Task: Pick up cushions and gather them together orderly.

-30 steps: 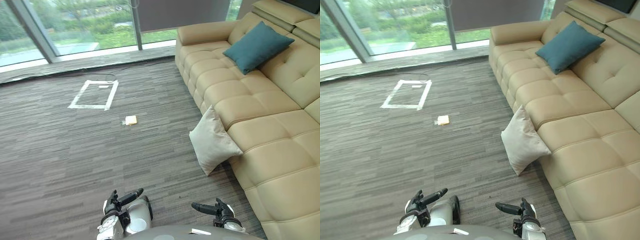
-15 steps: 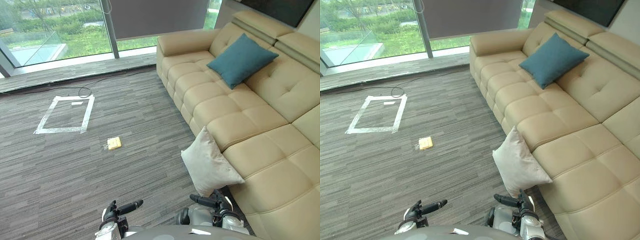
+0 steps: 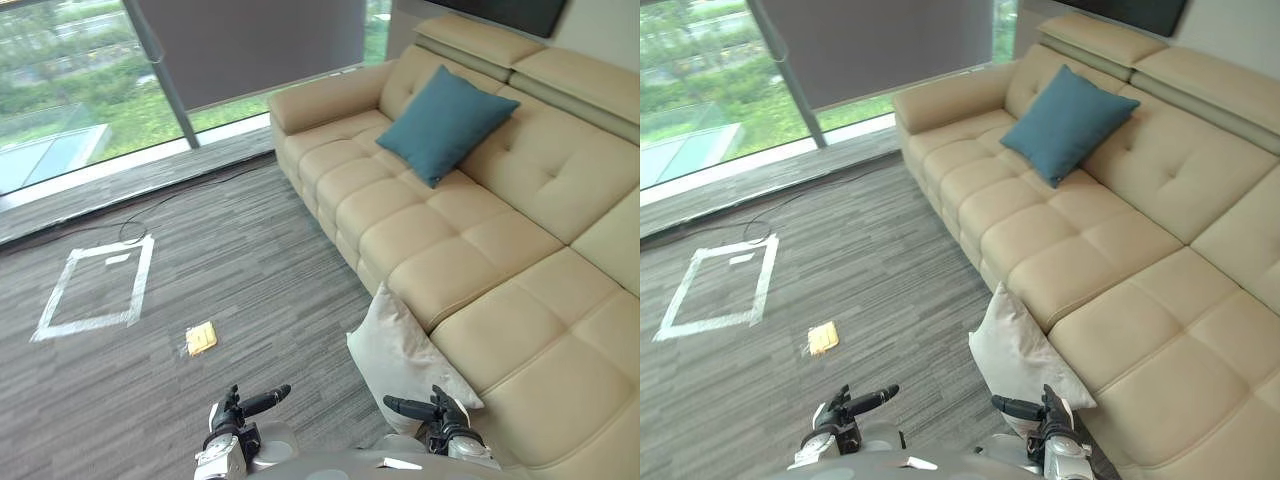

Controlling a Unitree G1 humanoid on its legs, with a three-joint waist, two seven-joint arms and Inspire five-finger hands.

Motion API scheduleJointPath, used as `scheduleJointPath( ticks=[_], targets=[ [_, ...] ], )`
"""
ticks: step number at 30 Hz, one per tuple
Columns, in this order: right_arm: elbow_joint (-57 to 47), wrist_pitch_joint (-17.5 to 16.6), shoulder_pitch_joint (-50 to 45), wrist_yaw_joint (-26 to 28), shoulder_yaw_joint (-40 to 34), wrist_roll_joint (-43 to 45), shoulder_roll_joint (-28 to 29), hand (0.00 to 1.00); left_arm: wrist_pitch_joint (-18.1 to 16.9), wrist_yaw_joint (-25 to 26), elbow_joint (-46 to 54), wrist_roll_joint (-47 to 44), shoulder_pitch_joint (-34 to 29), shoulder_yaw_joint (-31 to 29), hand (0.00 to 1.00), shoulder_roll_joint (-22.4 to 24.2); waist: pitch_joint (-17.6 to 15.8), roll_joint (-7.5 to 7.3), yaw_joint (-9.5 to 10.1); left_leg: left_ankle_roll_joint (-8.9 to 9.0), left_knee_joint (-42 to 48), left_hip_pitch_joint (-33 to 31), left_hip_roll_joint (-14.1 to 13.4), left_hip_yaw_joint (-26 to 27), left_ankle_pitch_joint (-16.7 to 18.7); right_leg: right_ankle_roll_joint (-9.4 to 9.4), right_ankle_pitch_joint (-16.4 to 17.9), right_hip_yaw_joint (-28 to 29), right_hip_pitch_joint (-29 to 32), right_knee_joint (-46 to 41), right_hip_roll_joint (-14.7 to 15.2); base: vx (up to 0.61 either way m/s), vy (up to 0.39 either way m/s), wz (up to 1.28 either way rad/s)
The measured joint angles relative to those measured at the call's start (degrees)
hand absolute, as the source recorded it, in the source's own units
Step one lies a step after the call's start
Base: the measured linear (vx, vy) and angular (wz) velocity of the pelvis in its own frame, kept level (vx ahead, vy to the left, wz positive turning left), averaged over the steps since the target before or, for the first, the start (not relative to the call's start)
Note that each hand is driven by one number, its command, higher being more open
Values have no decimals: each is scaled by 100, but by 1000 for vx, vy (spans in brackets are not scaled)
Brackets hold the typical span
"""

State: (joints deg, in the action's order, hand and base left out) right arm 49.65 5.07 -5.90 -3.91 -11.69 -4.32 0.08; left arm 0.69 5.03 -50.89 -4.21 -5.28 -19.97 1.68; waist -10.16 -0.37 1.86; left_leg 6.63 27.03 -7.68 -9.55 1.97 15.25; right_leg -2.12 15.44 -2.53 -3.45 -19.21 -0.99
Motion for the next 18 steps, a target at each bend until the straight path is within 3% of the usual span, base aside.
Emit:
scheduleJointPath(
  ticks=[2,3,4,5,7,8,9,11,12,13,16,18],
  targets=[
    [-9,2,-43,-12,-1,0,-17,100,-15,2,-51,-26,-25,1,100,26,108,63,1,-223,-415,109,5,94,-241,183,132,358,58,-142,-23,261,284,-97],
    [-17,3,-64,-15,-5,3,-31,100,-13,1,-102,-31,-41,-1,100,34,171,120,5,-158,-486,166,8,167,-506,241,205,488,81,-230,-31,296,351,-122],
    [12,27,-124,-12,-2,-3,49,100,-9,16,-183,-29,-57,-17,100,-57,299,-35,48,-95,-502,331,85,568,-408,408,313,798,177,-484,142,285,354,-103],
    [1,31,-156,1,3,-1,77,100,-14,20,-186,-26,-89,-13,100,-96,371,-84,52,-144,-588,418,142,751,-378,541,317,814,273,-608,251,260,330,-118],
    [-6,48,-175,37,-5,-7,174,100,-13,25,-233,-27,-102,14,100,-155,430,-176,76,-227,-872,831,212,1226,-334,804,179,618,467,-1028,451,231,297,-98],
    [-8,42,-168,43,-40,-7,174,100,-13,24,-280,-28,-125,79,100,-178,427,-173,71,-266,-1065,1118,218,1473,-333,864,90,186,579,-1357,616,167,214,-68],
    [-8,42,-168,43,-45,-8,175,100,-13,24,-285,-28,-125,85,100,-180,427,-173,71,-266,-1075,1126,218,1483,-333,859,85,157,583,-1372,628,146,162,-75],
    [138,-6,-107,46,-67,-9,101,100,-13,21,-489,-53,-68,250,100,-267,427,-165,49,-273,-1451,1559,253,1845,-339,605,-43,-1239,658,-1205,1142,157,65,-72],
    [164,-22,-90,45,-63,-11,96,100,-14,20,-519,-67,-58,304,100,-291,432,-173,47,-262,-1507,1587,279,1894,-350,563,-43,-1409,656,-1112,1171,161,-50,-71],
    [304,-51,-1,46,-54,-13,43,100,-13,16,-630,-87,-11,395,100,-307,450,-131,48,-279,-1700,1645,313,1993,-457,511,-29,-1653,639,-888,1174,92,-67,-73],
    [643,-57,323,43,32,-21,-240,100,-1,-11,-791,-89,51,592,100,-212,412,229,-77,-159,-2140,1742,184,2346,-667,273,-252,-2236,631,-360,951,85,-68,-71],
    [739,-51,343,37,51,-24,-318,100,4,-32,-808,-87,58,637,100,-195,376,286,-97,-114,-2171,1912,152,2441,-799,190,-301,-2215,480,-145,815,58,-98,-58]
  ],
)
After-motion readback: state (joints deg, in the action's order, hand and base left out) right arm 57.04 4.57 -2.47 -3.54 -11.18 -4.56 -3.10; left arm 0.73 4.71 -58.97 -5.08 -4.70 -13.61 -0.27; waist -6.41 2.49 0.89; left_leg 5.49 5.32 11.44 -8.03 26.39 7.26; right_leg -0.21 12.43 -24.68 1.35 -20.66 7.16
